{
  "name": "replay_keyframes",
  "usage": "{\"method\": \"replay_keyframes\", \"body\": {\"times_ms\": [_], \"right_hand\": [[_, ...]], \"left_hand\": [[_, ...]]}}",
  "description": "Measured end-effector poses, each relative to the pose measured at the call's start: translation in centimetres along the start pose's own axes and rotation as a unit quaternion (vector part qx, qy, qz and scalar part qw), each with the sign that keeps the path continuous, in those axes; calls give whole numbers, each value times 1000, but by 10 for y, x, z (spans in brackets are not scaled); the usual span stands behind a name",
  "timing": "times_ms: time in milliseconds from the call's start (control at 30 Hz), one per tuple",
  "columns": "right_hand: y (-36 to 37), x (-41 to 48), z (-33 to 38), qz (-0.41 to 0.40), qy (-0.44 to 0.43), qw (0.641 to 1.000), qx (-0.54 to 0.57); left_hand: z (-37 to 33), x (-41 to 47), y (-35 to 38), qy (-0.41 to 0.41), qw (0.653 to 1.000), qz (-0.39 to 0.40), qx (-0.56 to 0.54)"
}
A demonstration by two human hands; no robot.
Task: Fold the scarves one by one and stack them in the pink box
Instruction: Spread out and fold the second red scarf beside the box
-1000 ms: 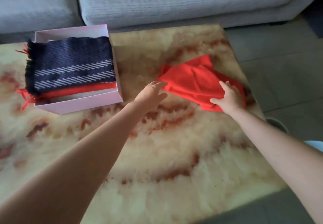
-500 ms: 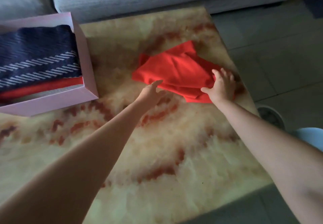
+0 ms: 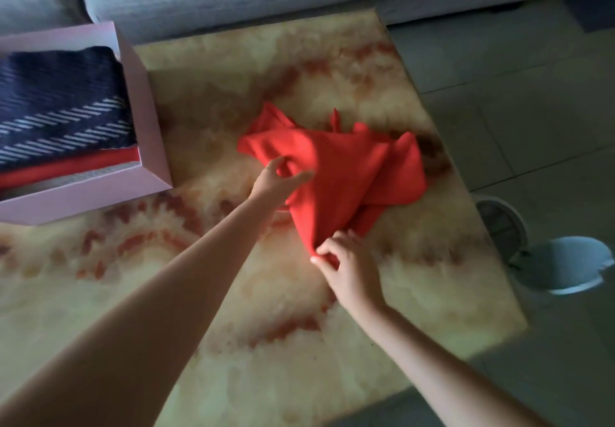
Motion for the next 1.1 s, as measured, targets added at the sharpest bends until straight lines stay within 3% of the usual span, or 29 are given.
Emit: {"method": "replay_keyframes", "body": {"times_ms": [133, 300, 400, 467, 567, 667, 800, 900, 967, 1067, 1100], "right_hand": [[27, -45, 0, 32, 70, 996, 54], [38, -57, 0, 117, 116, 979, 122], [-5, -24, -27, -4, 101, 989, 109], [-36, 6, -73, -78, 163, 982, 54], [-42, 48, -120, -32, 249, 968, 28], [-17, 80, -101, 35, 238, 960, 142], [14, 93, -41, 93, 141, 985, -28], [42, 75, -9, 110, 104, 988, -44], [45, 62, -4, 97, 94, 991, -19], [-3, 62, -26, -50, 99, 994, 10], [-15, 66, -40, -62, 118, 991, -21]], "left_hand": [[16, -18, -13, 40, 990, -49, 124], [57, -43, -42, 29, 989, -79, 119], [85, -55, -65, 7, 985, -79, 153], [99, -60, -80, 1, 982, -89, 164], [105, -66, -93, 17, 975, -109, 195], [104, -71, -95, 20, 970, -117, 212], [105, -65, -95, -13, 970, -77, 230], [98, -65, -114, 6, 975, -114, 191], [88, -69, -120, 38, 973, -134, 184], [46, -79, -90, 183, 949, -85, 242], [32, -82, -73, 231, 937, -56, 255]]}}
Point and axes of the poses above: each hand's wrist, its own x-axis towards the middle knuckle, its own y-axis out of the palm, z = x × y, the point moved 10 cm from there along x, towards the middle knuckle, and after that the axes turned 5 degrees about z, right-handed, at the moved point
